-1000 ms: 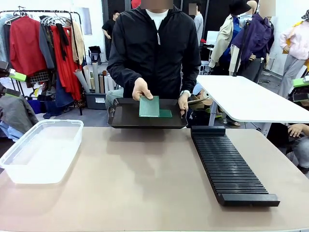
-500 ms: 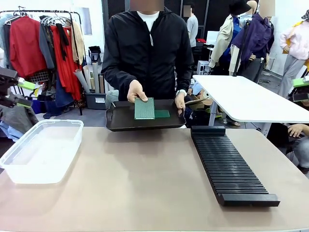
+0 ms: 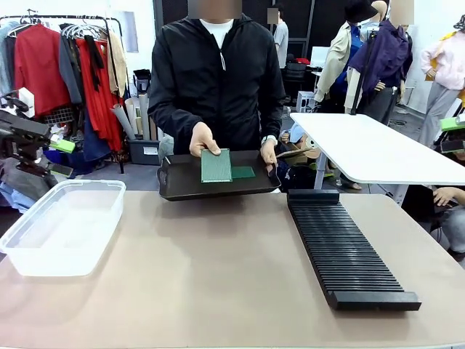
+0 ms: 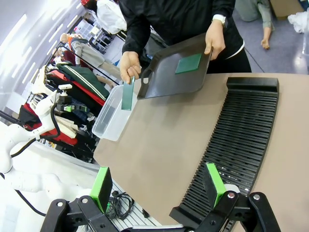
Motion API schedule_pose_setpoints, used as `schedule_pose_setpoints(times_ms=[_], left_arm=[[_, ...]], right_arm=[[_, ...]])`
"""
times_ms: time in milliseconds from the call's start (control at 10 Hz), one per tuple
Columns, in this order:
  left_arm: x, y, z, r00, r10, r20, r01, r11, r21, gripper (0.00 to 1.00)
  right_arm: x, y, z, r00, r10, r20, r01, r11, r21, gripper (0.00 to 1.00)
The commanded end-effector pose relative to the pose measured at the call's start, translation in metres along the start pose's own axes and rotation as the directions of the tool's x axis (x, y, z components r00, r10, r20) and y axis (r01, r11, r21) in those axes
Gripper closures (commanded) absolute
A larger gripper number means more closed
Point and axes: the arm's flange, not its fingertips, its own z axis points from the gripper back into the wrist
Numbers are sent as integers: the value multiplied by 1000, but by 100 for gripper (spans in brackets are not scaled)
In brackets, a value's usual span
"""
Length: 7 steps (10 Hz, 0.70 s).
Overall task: Sort PCBs into racks and boxes based on the side picked up.
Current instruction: Pick up the Blank PCB handed by the Human.
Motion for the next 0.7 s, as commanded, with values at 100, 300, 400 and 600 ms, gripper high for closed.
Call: schedule_pose_setpoints(times_ms=[100,300,400,600], left_arm=[[3,22,-21,1000,-12,17,15,990,-142,0],[5,33,-41,999,-33,6,33,976,-213,0],[5,38,-53,999,-37,-3,35,970,-239,0],[6,49,-78,999,-29,-20,21,954,-298,0]], right_arm=[[1,2,0,1000,3,7,-3,1000,7,0],[1,2,0,1000,3,7,-3,1000,7,0],[1,2,0,1000,3,7,-3,1000,7,0],[1,2,0,1000,3,7,-3,1000,7,0]])
